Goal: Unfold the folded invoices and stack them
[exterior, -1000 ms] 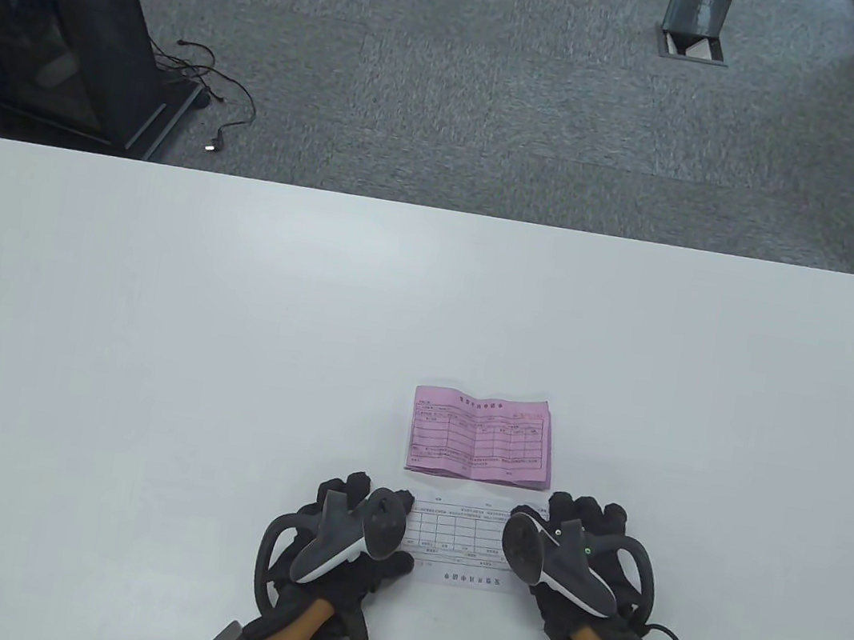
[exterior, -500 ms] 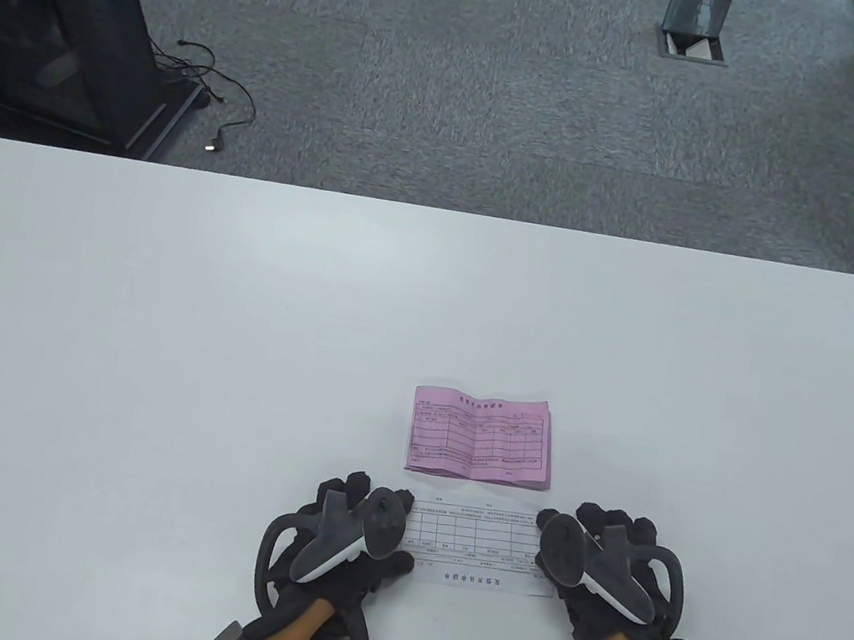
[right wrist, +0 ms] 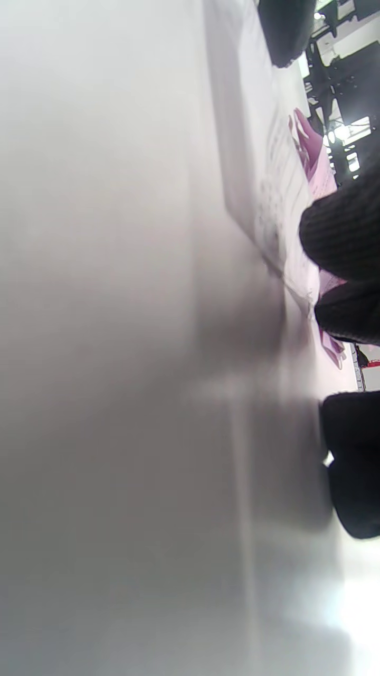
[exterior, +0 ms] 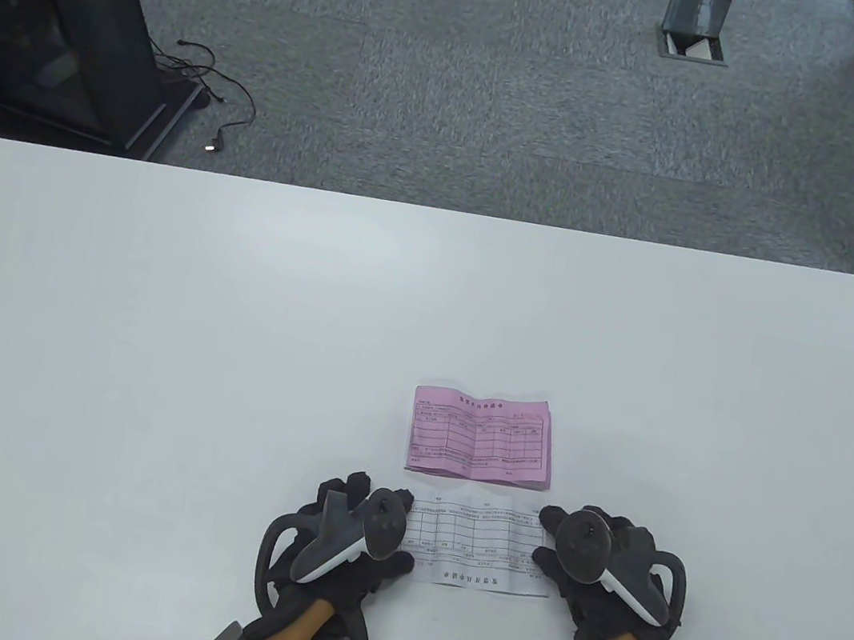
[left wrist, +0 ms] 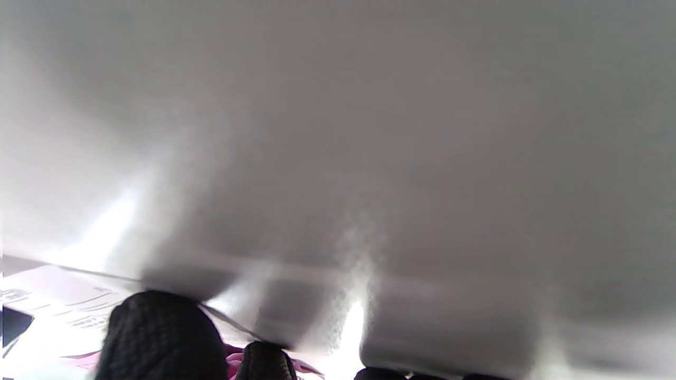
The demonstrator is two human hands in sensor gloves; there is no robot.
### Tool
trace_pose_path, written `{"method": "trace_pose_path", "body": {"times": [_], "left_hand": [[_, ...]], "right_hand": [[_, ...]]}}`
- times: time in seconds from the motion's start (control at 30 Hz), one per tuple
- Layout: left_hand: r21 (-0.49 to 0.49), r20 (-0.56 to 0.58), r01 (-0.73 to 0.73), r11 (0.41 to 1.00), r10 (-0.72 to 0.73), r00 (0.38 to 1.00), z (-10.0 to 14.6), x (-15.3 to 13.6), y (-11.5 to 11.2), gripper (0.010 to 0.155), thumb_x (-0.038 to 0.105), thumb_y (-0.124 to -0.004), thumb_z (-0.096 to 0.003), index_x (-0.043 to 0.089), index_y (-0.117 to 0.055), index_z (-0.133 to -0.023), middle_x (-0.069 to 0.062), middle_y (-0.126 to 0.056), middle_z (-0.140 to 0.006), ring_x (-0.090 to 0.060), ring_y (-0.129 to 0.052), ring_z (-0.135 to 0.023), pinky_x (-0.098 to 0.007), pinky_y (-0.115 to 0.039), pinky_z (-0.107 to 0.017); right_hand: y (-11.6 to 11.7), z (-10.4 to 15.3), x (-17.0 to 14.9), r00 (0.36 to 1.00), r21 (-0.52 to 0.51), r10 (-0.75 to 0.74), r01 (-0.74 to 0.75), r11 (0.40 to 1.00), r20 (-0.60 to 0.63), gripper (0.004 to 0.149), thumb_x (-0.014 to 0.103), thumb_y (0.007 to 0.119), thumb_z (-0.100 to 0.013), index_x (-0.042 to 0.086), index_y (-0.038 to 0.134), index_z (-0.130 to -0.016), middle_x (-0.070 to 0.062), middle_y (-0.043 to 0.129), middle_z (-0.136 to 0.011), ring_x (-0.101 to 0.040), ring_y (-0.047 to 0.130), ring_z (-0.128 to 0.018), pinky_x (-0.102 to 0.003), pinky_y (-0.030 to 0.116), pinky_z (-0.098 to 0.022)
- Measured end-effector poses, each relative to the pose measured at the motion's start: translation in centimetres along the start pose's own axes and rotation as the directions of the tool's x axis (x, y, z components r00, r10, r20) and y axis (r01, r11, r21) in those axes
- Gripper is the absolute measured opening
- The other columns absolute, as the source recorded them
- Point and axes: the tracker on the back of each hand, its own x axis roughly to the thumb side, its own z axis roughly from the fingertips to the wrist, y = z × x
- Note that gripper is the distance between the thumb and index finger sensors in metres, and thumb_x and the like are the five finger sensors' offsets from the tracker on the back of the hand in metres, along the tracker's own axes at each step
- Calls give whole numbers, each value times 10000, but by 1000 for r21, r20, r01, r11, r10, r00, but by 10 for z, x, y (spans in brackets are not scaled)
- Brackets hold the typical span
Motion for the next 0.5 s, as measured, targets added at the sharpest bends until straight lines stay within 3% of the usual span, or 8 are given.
{"method": "trace_pose_path", "body": {"times": [0.17, 0.3, 0.5], "left_hand": [[-1, 1, 0, 1000, 0, 1000, 0, 0, 0, 773, 579, -758, -453, 444, -391, -1119, -144, -200, -1208, -422, -215, -1064, -571, -384, -750], [-1, 1, 0, 1000, 0, 1000, 0, 0, 0, 772, 579, -754, -456, 444, -386, -1121, -146, -194, -1208, -426, -208, -1063, -578, -381, -749], [-10, 24, 16, 1000, -16, 1000, 1, 3, -1, 770, 581, -744, -463, 440, -376, -1124, -169, -184, -1208, -450, -200, -1060, -596, -369, -747]], "right_hand": [[2, -2, 10, 1000, -19, 16, -16, 1000, -9, 694, 584, 625, -464, 302, 476, -1080, -220, 500, -1078, -475, 554, -920, -731, 410, -668], [6, -6, 21, 987, 3, 156, -156, 988, -19, 745, 587, 639, -451, 243, 470, -1090, -228, 481, -1080, -478, 551, -916, -721, 417, -670], [7, 0, 26, 986, -33, 166, -166, 986, 9, 668, 507, 656, -493, 191, 517, -1065, -187, 522, -1066, -430, 606, -905, -674, 474, -679]]}}
